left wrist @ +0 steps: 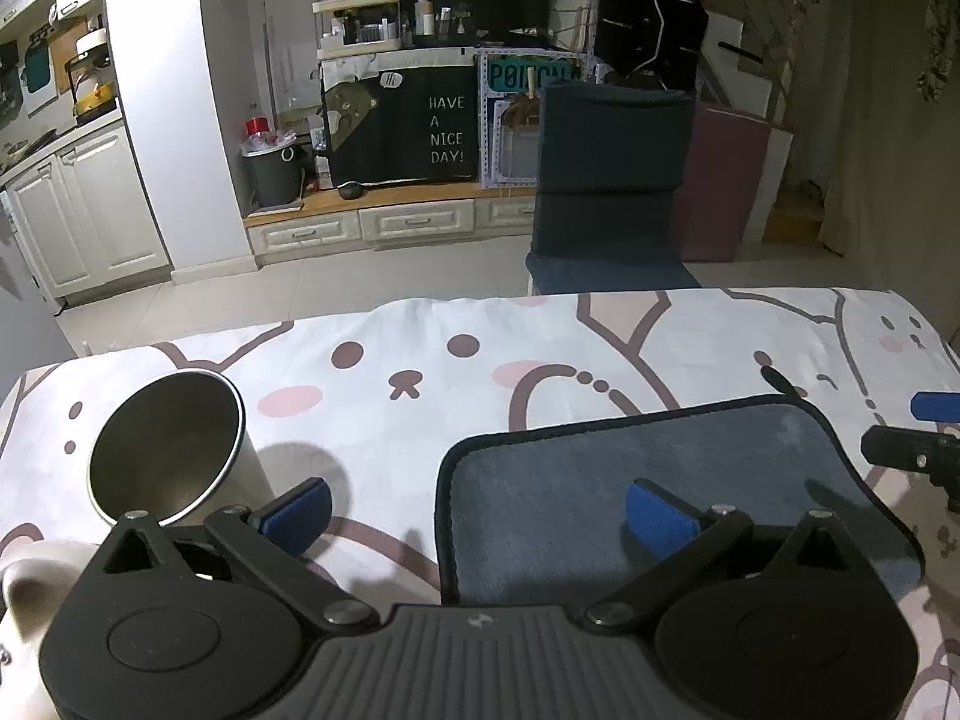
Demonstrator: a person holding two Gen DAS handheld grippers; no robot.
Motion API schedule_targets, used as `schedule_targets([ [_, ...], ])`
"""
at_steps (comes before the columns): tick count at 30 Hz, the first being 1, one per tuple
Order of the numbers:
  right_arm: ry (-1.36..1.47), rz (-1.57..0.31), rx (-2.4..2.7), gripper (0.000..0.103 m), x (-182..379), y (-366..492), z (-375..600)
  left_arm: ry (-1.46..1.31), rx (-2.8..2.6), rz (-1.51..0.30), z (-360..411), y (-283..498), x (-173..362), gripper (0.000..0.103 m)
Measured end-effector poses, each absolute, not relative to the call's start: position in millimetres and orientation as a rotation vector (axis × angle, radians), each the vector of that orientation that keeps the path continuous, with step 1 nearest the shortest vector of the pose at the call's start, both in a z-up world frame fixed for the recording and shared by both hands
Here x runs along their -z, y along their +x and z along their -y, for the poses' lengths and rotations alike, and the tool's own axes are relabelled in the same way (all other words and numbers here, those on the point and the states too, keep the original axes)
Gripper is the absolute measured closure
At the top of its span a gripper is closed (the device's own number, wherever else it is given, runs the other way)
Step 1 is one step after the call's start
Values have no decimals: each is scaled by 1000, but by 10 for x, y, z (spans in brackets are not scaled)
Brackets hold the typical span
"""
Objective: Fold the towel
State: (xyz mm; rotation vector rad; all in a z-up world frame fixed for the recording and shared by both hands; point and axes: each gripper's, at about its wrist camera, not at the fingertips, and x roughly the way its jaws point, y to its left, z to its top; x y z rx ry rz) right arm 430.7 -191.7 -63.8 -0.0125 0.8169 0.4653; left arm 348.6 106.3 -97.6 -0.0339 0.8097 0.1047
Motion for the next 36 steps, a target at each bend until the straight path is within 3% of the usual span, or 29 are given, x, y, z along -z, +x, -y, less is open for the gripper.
schedule_targets([
  [36,-45,-761,-459,0,-77,3457,2054,-50,-98,-734,-714,2555,260,0],
])
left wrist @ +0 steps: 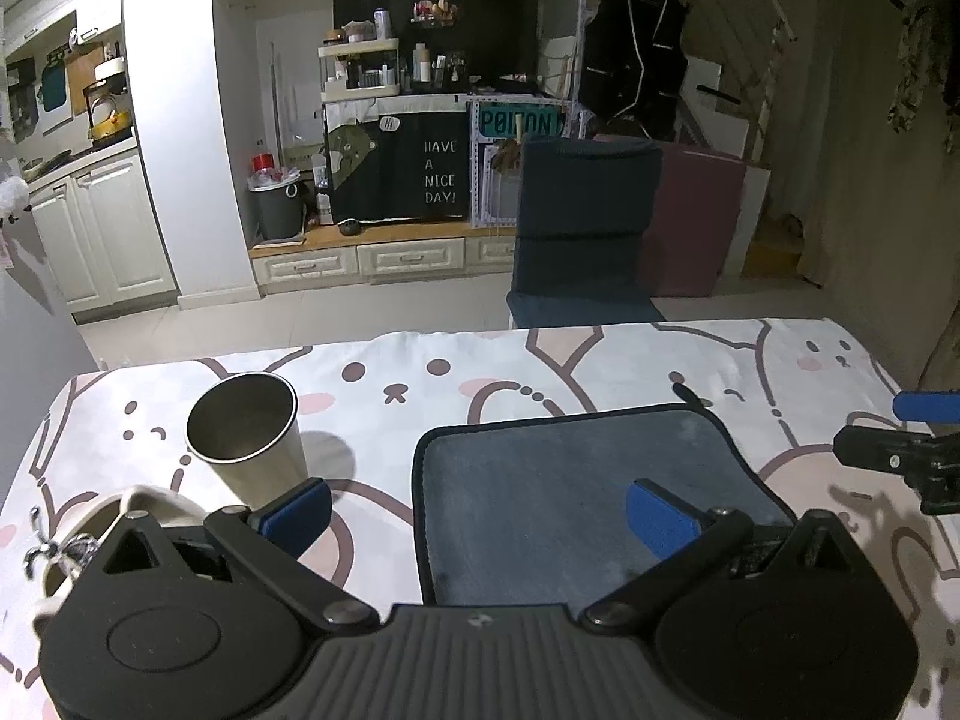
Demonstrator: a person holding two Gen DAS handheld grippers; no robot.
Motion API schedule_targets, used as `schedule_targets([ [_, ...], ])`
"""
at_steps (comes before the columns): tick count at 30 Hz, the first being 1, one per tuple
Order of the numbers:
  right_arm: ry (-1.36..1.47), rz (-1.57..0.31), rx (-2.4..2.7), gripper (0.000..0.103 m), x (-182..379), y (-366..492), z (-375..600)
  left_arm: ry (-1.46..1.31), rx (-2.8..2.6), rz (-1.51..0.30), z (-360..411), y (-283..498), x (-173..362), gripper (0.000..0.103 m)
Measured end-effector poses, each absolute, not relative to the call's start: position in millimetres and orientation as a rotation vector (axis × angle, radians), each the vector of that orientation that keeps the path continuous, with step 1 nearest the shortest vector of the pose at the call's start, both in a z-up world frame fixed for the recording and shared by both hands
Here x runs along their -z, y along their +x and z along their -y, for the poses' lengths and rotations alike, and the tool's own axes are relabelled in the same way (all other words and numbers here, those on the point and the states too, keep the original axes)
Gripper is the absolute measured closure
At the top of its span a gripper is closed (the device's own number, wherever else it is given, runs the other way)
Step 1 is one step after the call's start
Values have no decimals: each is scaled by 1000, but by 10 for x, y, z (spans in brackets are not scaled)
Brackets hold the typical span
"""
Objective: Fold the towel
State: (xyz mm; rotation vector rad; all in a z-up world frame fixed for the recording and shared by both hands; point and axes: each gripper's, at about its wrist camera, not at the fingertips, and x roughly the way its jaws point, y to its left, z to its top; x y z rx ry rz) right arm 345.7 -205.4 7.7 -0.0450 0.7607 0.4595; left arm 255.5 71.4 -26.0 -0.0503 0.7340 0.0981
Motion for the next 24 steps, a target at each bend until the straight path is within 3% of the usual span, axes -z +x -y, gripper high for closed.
schedule_targets([
  [24,-51,-726,-484,0,-432,2651,2251,-27,-43,-674,-427,1736,-108,0],
])
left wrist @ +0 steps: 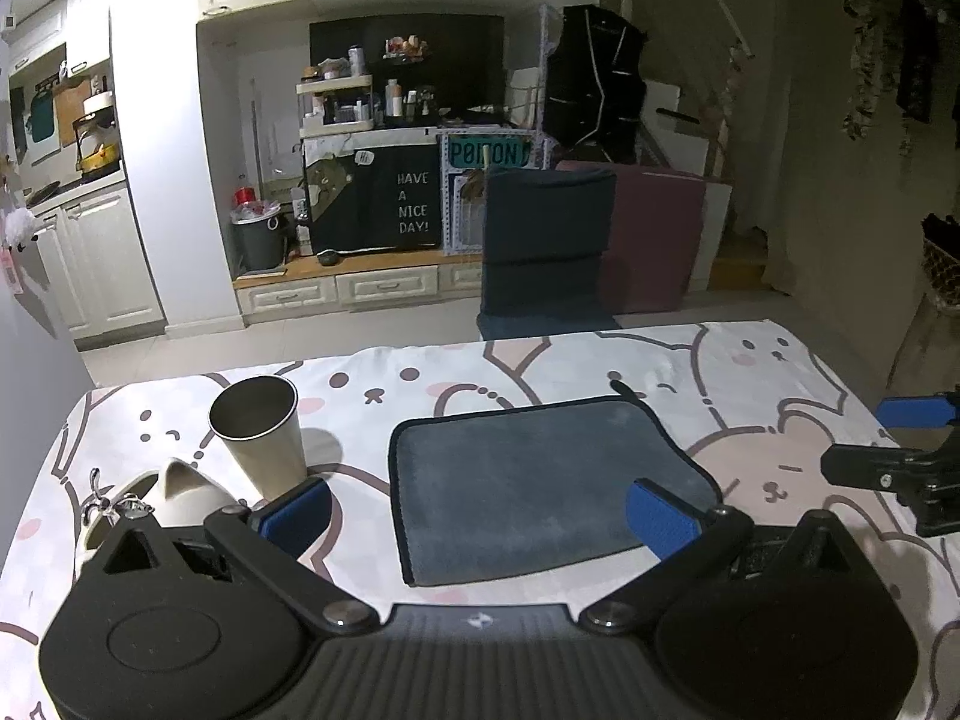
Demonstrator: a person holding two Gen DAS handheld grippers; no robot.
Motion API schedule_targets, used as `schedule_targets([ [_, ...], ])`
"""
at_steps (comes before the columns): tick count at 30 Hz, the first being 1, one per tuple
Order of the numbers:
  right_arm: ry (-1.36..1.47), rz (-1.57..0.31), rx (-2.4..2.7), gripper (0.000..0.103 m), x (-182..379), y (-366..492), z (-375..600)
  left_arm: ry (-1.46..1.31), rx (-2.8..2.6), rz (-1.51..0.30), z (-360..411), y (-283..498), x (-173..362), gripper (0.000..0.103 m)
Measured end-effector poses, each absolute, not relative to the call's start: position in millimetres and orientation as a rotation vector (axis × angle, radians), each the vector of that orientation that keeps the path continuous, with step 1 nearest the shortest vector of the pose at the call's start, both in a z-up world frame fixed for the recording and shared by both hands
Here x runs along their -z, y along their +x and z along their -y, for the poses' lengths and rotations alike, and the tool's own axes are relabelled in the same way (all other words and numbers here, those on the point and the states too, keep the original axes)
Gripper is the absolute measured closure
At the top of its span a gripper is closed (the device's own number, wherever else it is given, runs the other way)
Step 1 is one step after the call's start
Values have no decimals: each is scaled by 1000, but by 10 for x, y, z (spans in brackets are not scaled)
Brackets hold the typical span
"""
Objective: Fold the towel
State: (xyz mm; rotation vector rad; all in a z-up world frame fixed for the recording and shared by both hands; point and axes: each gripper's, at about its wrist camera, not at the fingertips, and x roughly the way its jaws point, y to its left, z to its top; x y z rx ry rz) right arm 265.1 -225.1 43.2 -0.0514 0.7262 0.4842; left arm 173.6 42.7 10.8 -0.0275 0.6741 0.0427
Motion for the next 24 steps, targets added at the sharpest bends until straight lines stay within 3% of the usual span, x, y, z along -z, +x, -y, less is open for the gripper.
schedule_targets([
  [24,-81,-653,-479,0,-591,1939,2522,-29,-40,-639,-238,942,-331,0],
])
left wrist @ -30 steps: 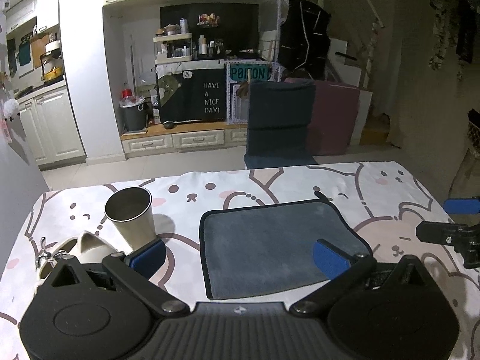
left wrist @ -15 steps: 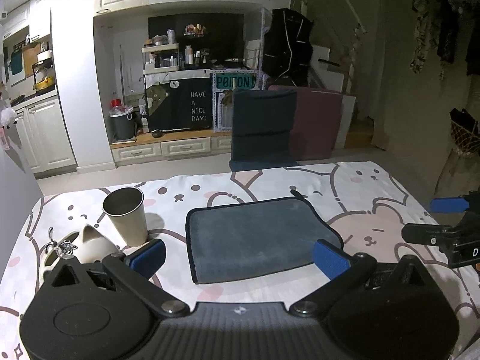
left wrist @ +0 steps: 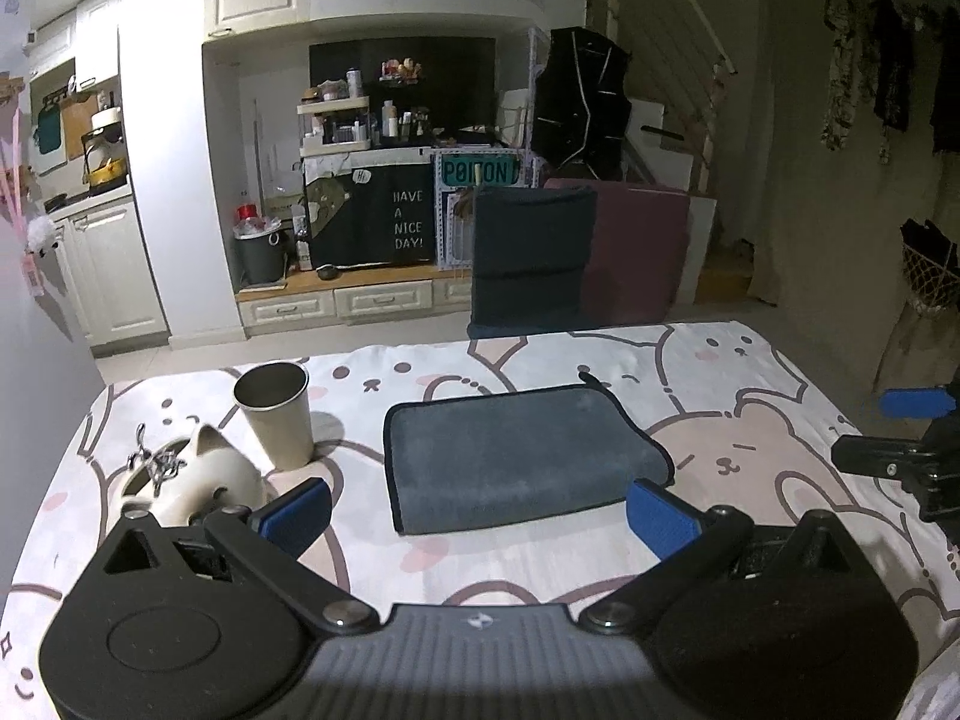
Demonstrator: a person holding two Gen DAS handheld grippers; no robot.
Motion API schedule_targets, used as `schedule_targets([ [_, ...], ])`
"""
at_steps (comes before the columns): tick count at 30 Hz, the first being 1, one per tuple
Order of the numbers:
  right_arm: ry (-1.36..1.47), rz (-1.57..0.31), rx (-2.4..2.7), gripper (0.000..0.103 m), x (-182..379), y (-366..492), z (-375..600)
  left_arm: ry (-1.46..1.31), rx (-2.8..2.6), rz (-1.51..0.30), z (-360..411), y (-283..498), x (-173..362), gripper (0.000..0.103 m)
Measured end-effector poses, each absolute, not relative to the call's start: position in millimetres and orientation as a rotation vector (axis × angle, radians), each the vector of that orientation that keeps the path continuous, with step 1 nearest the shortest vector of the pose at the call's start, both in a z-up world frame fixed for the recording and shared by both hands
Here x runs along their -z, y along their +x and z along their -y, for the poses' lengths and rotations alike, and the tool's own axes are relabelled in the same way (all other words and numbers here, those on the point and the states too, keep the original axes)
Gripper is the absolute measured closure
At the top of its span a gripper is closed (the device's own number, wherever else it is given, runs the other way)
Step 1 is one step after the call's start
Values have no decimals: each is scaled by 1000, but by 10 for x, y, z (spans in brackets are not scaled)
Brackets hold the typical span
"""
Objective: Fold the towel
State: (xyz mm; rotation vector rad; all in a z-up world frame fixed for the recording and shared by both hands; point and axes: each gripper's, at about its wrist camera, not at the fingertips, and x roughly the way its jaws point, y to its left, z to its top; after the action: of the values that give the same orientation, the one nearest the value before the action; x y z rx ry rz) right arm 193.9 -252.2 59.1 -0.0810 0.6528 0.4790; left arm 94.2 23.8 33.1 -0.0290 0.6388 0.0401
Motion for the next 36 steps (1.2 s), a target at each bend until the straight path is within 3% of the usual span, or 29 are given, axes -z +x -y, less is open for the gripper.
schedule_targets([
  [36,-78,-652,-526,0,-545,1265,2655,25,-24,-638,-57,220,-120,0],
])
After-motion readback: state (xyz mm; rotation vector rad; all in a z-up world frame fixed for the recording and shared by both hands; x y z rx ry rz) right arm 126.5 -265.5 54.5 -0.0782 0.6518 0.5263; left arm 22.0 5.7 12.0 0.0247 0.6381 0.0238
